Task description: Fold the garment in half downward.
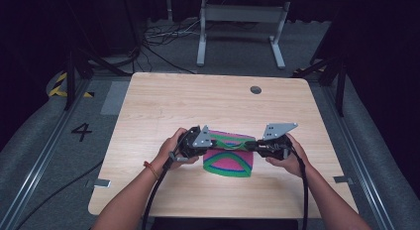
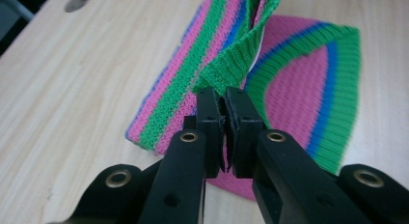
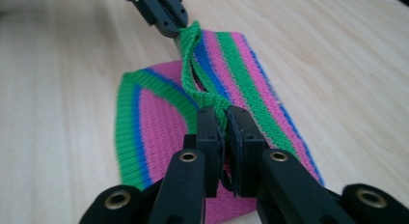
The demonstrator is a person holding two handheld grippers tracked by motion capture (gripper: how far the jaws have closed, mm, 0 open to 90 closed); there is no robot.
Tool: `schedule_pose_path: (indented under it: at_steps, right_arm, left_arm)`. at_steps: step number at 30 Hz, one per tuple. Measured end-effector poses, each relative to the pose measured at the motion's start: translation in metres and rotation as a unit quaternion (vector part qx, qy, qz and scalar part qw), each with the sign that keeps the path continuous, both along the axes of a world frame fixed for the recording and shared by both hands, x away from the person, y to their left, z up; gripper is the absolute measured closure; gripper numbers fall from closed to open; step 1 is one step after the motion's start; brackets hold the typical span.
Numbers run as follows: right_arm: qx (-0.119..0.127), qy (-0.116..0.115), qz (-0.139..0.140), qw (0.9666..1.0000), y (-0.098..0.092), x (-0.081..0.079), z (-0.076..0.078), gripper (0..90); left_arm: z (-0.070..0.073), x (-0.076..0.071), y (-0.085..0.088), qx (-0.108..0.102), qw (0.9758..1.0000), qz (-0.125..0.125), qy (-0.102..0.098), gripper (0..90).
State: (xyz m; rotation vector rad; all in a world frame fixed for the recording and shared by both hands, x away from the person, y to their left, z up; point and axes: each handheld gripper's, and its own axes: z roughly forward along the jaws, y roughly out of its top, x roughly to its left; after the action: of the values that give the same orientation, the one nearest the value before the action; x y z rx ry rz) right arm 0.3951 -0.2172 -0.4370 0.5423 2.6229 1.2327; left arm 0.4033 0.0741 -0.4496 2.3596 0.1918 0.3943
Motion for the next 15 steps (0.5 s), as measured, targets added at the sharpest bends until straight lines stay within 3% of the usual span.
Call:
schedule_pose_path:
  at_steps: [8,15]
  right_arm:
    - [-0.017,0.002,0.040,0.9991,0.006,-0.031,-0.011,84.2]
    - [-0.044,0.014,0.060,0.9971,0.014,-0.046,-0.023,83.7]
  left_arm:
    - [-0.010,-0.024,-0.001,0.035,0.9986,-0.040,0.004,85.1]
    - [-0.020,-0.030,0.000,0.044,0.9978,-0.046,0.015,84.9]
